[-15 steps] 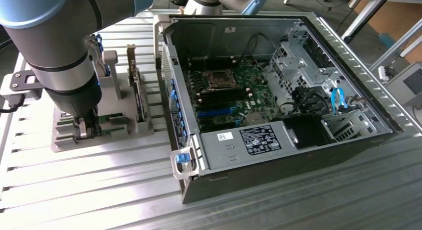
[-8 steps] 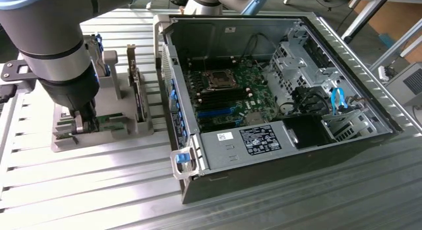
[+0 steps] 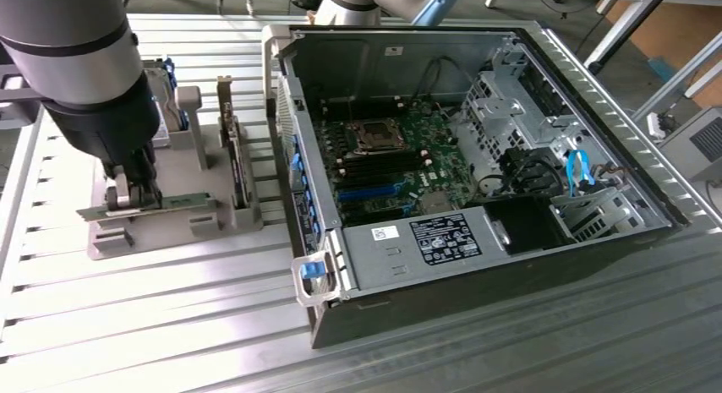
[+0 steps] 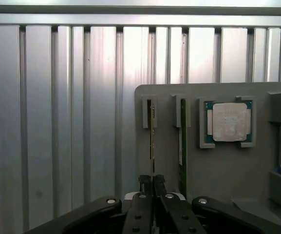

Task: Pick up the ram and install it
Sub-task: 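Pick up the ram and move it above insertion slot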

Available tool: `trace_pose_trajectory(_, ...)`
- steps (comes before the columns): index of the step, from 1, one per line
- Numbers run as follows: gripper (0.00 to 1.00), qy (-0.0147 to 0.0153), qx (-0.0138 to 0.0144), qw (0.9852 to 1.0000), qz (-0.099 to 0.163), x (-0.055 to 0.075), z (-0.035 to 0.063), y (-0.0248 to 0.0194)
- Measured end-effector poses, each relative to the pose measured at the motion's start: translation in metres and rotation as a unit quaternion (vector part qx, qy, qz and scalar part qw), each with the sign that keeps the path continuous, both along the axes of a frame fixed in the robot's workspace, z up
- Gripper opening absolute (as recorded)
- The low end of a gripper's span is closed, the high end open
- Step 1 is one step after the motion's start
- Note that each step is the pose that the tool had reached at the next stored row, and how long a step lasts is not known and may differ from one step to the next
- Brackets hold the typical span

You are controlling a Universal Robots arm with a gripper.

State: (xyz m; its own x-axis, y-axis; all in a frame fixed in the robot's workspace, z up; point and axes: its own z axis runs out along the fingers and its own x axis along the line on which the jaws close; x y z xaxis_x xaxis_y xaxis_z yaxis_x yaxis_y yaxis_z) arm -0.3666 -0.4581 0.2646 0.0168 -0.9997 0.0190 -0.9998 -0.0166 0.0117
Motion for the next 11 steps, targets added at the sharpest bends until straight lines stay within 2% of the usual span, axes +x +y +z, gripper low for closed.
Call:
trace_pose_trajectory(2, 0.13, 0.0000, 0.0000, 1.0000, 0.000, 0.000, 0.0137, 0.0000)
trace_pose_trajectory(3, 0.13, 0.0000, 0.0000, 1.0000, 0.000, 0.000, 0.0259, 0.0000)
trace_pose_trajectory(9, 0.13, 0.0000, 0.0000, 1.0000, 0.000, 0.000, 0.0504, 0.0000)
trace_pose_trajectory(11, 0.13, 0.0000, 0.0000, 1.0000, 0.000, 0.000, 0.0662, 0.0000)
